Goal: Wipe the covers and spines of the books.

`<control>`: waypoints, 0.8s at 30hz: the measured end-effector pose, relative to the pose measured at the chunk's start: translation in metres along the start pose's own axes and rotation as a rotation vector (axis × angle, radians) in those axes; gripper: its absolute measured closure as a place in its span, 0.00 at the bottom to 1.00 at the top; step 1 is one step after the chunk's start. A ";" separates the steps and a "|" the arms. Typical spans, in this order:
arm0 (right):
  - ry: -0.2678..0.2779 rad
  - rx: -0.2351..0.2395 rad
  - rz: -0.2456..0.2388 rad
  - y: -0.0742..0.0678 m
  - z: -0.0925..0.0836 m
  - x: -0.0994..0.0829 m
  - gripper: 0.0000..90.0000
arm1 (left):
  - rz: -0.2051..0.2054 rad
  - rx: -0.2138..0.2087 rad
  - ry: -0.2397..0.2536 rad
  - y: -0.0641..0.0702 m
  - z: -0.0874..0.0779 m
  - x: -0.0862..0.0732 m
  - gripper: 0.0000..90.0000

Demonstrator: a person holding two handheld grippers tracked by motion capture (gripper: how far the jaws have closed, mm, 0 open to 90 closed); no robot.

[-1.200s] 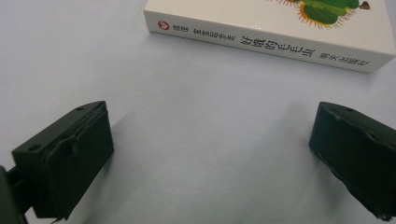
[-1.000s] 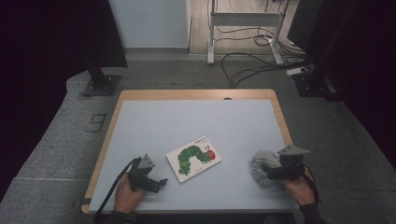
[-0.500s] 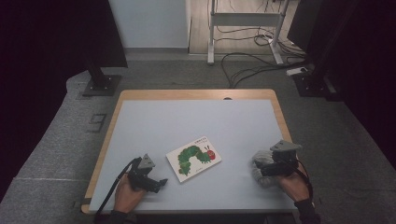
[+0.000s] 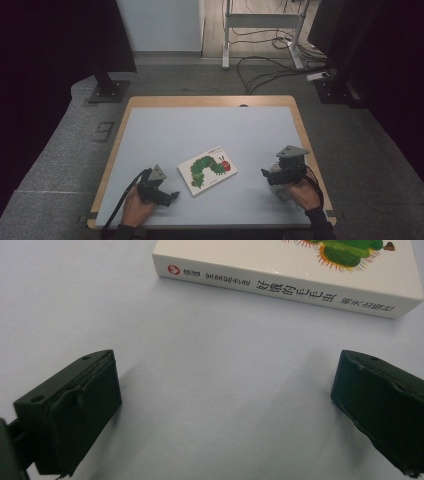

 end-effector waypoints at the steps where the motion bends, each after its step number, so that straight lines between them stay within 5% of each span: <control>1: -0.002 0.007 -0.004 -0.002 0.002 0.002 0.00 | 0.004 -0.007 0.001 0.001 0.001 0.001 0.00; 9: 0.005 0.047 -0.030 -0.016 0.016 0.014 0.00 | 0.066 -0.051 0.010 0.011 0.010 0.009 0.00; 18: 0.003 0.100 -0.049 -0.036 0.038 0.024 0.00 | 0.048 -0.111 0.037 0.015 0.018 0.017 0.00; 24: -0.005 0.135 -0.069 -0.052 0.054 0.029 0.00 | 0.086 -0.117 0.004 0.019 0.026 0.019 0.00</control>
Point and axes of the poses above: each handheld gripper's, and its own axes: z roughly forward along the jaws, x roughly out of its top, y roughly to its right, the point moved 9 cm from there along z, roughly forward along the jaws, and after that the axes turned 13 degrees about y, right-handed, at the moved point
